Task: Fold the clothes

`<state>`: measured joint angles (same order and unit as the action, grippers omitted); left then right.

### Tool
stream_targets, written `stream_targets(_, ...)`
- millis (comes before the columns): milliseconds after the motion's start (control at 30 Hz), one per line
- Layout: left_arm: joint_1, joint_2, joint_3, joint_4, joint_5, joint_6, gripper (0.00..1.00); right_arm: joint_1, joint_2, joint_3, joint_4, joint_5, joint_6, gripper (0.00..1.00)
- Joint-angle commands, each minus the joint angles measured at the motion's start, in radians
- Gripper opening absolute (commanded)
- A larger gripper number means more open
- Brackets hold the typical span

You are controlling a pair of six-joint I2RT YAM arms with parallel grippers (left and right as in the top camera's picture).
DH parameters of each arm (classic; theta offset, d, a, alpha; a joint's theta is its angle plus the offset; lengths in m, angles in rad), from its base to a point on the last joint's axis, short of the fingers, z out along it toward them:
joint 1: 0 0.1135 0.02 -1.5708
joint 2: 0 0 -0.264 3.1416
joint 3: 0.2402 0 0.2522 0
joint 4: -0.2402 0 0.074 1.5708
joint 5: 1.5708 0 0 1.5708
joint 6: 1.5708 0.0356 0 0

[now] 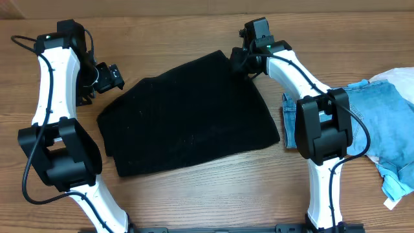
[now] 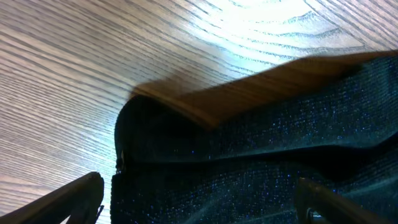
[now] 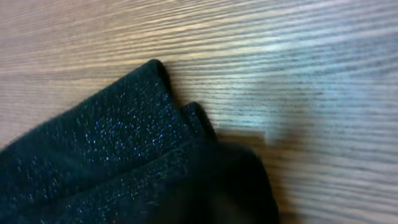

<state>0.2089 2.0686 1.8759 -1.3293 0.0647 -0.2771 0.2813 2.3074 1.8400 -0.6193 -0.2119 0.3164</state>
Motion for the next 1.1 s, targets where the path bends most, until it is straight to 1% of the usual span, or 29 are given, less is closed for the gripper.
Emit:
stream_targets(0,-0.010,0.008,0.004,0.000,0.003,0.031,1.00,-0.002,0.004,0.022,0.002,-0.026,0.014,0.04)
stream_targets(100,-0.010,0.008,0.004,0.000,0.003,0.031,1.00,-0.001,0.000,0.089,-0.038,-0.046,0.024,0.04)
stream_targets(167,-0.010,0.008,0.004,0.000,0.003,0.031,1.00,0.000,-0.021,0.157,-0.040,-0.107,0.028,0.04)
stream_targets(233,-0.010,0.008,0.004,0.000,0.003,0.031,1.00,0.000,-0.041,0.251,-0.039,-0.151,0.063,0.04)
stream_targets(300,-0.010,0.008,0.004,0.001,0.003,0.035,1.00,0.000,-0.041,0.302,-0.040,-0.168,0.109,0.04)
stream_targets(467,-0.010,0.008,0.004,-0.001,0.003,0.061,1.00,0.000,-0.041,0.308,-0.021,-0.129,0.130,0.04)
stream_targets(500,-0.010,0.008,0.004,0.000,0.003,0.061,1.00,0.000,-0.038,0.308,-0.013,-0.035,0.130,0.04)
stream_targets(533,-0.010,0.008,0.004,-0.001,0.003,0.061,1.00,0.000,-0.029,0.308,-0.010,0.005,0.130,0.04)
stream_targets(700,-0.010,0.008,0.004,-0.002,0.003,0.065,1.00,0.000,0.097,0.308,0.035,0.017,0.130,0.04)
stream_targets(733,-0.010,0.008,0.004,-0.002,0.003,0.065,1.00,0.000,0.111,0.308,0.031,0.017,0.133,0.06)
stream_targets(767,-0.010,0.008,0.004,-0.002,0.003,0.065,1.00,0.000,0.124,0.308,0.027,0.018,0.133,0.18)
stream_targets(800,-0.010,0.008,0.004,-0.002,0.003,0.065,1.00,0.000,0.134,0.308,0.015,0.022,0.133,0.50)
stream_targets(833,-0.010,0.008,0.004,-0.002,0.009,0.073,0.99,0.000,0.136,0.308,-0.017,0.039,0.133,0.87)
stream_targets(867,-0.012,0.008,0.004,-0.002,0.012,0.080,1.00,-0.003,0.135,0.308,-0.048,0.068,0.132,1.00)
stream_targets(967,-0.026,-0.013,0.005,0.000,0.021,0.091,1.00,-0.032,0.081,0.331,-0.179,0.147,0.130,1.00)
stream_targets(1067,-0.063,-0.082,0.005,0.005,0.039,0.116,1.00,-0.061,0.010,0.418,-0.351,0.257,0.130,1.00)
